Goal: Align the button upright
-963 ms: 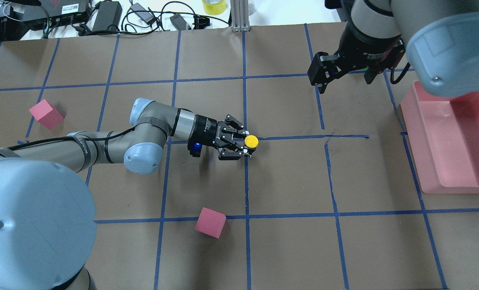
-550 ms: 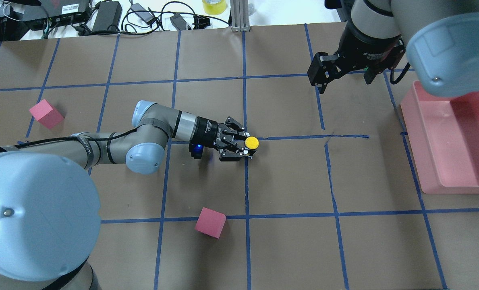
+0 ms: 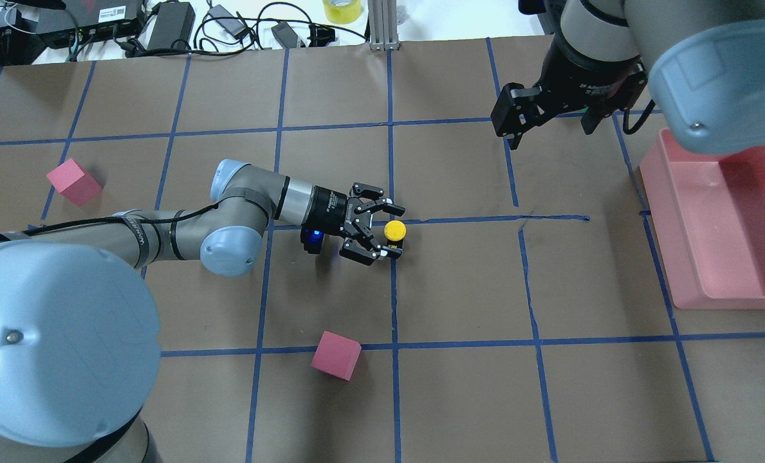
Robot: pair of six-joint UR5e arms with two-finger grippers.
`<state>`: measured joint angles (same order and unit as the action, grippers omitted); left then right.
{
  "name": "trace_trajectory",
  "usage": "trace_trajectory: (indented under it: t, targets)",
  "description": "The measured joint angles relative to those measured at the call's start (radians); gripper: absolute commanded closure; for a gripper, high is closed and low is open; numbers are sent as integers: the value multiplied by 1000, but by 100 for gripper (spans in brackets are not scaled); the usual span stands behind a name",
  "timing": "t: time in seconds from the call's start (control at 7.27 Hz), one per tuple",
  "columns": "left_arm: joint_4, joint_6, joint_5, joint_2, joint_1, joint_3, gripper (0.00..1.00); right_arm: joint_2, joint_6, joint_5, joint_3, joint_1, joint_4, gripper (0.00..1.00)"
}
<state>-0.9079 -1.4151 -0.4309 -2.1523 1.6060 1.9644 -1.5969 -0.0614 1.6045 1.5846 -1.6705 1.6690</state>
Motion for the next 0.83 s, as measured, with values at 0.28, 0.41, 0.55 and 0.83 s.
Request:
trace_trajectory:
  t: [0.28,0.41,0.55,0.83]
  targets:
    - [-11,-47,-24,25,-17,-15,0,0,0,0,0,0,0,0]
    - [-16,-71,-68,42,-31,-31,0,0,0,0,0,0,0,0]
    - [-25,-109,-130,61,-41,-57,0,0,0,-1,0,0,1,0]
    - [-47,-145,-328,103,-63,-142,0,0,0,-1,0,0,0,0]
